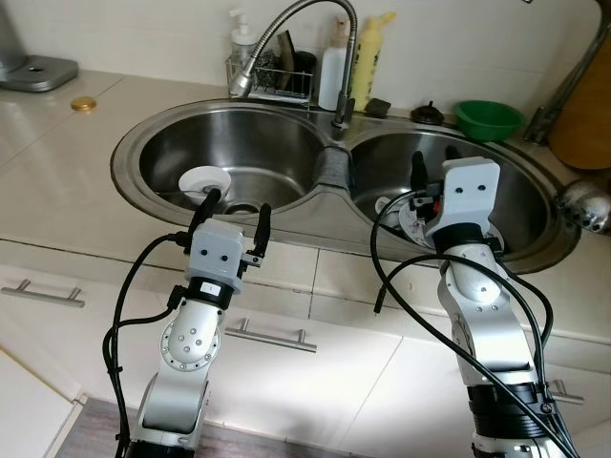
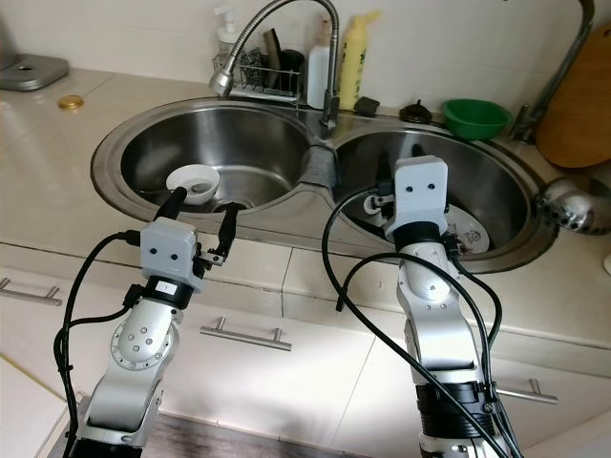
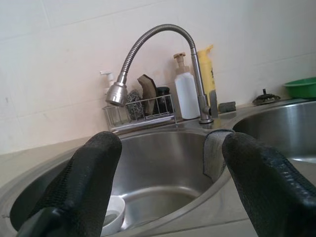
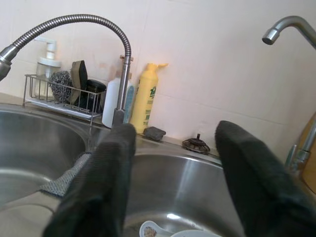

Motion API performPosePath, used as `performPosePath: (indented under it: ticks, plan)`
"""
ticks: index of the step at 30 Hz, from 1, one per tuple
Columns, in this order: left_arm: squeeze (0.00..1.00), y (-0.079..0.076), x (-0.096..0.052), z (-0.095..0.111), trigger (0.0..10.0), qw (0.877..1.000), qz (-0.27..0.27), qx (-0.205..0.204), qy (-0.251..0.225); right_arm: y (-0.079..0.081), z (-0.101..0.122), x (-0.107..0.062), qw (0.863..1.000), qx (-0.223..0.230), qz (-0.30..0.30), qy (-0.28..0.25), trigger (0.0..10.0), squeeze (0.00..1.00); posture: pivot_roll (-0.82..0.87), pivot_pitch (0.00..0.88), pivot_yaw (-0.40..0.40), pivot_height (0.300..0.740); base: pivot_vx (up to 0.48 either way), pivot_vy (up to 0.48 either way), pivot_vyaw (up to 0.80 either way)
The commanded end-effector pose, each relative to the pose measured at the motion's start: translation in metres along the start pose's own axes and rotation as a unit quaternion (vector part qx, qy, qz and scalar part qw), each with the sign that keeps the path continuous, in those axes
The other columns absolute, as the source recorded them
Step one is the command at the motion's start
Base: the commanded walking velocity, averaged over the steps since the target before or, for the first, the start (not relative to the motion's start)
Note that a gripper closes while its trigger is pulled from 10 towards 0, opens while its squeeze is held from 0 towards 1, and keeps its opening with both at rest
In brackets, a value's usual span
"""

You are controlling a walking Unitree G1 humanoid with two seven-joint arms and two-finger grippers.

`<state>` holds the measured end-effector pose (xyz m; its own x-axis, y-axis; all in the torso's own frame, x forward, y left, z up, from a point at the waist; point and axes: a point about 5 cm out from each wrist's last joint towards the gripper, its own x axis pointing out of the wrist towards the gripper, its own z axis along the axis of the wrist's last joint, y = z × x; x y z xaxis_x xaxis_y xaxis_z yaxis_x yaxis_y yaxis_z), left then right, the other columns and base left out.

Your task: Kitchen organization

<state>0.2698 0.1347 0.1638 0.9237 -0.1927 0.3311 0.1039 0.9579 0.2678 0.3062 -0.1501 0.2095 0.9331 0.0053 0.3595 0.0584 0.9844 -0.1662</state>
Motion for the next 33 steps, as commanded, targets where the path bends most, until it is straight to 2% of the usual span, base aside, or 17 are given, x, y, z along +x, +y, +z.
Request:
performPosePath:
  ticks: [1, 4, 9, 14, 22, 23, 24, 33]
  plan:
    - [0.0, 0.0, 0.001, 0.003, 10.0, 1.0, -0.003, -0.001, -0.004, -0.002, 0.006, -0.004, 1.0, -0.008, -0.002, -0.014, 10.0, 1.0, 0.05, 0.0, -0.054, 0.74, 0.0, 0.0, 0.0]
    - [0.0, 0.001, 0.002, 0.003, 10.0, 1.0, -0.003, -0.001, -0.003, -0.002, 0.006, -0.007, 1.0, -0.011, 0.002, -0.013, 10.0, 1.0, 0.05, 0.0, -0.053, 0.74, 0.0, 0.0, 0.0]
    - [0.0, 0.001, 0.001, 0.002, 10.0, 1.0, -0.006, -0.006, -0.001, -0.001, 0.002, -0.026, 1.0, -0.022, 0.016, 0.0, 10.0, 1.0, 0.04, 0.0, -0.05, 0.74, 0.0, 0.0, 0.0]
    - [0.0, 0.0, 0.002, 0.002, 10.0, 1.0, -0.008, -0.006, -0.001, -0.001, 0.0, -0.029, 1.0, -0.023, 0.012, 0.006, 10.0, 1.0, 0.04, 0.0, -0.048, 0.74, 0.0, 0.0, 0.0]
    - [0.0, -0.001, 0.002, 0.003, 10.0, 1.0, -0.011, -0.005, -0.003, -0.001, -0.003, -0.028, 0.999, -0.036, 0.003, 0.019, 10.0, 1.0, 0.05, 0.0, -0.056, 0.74, 0.0, 0.315, 0.0]
    - [0.0, -0.001, 0.002, 0.003, 10.0, 1.0, -0.01, -0.005, -0.004, 0.0, -0.004, -0.028, 0.999, -0.039, 0.006, 0.02, 10.0, 0.18, 0.05, 0.0, -0.057, 0.74, 0.0, 0.326, 0.0]
    - [0.0, -0.001, 0.002, 0.003, 10.0, 1.0, -0.01, -0.005, -0.004, 0.0, -0.004, -0.028, 0.999, -0.04, 0.007, 0.021, 10.0, 0.0, 0.05, 0.0, -0.057, 0.74, 0.0, 0.326, 0.0]
    - [0.0, -0.002, 0.001, 0.003, 10.0, 1.0, -0.01, -0.006, -0.005, 0.001, -0.006, -0.028, 0.999, -0.044, 0.004, 0.027, 10.0, 0.0, 0.05, 0.0, -0.057, 0.74, 0.0, 0.327, 0.0]
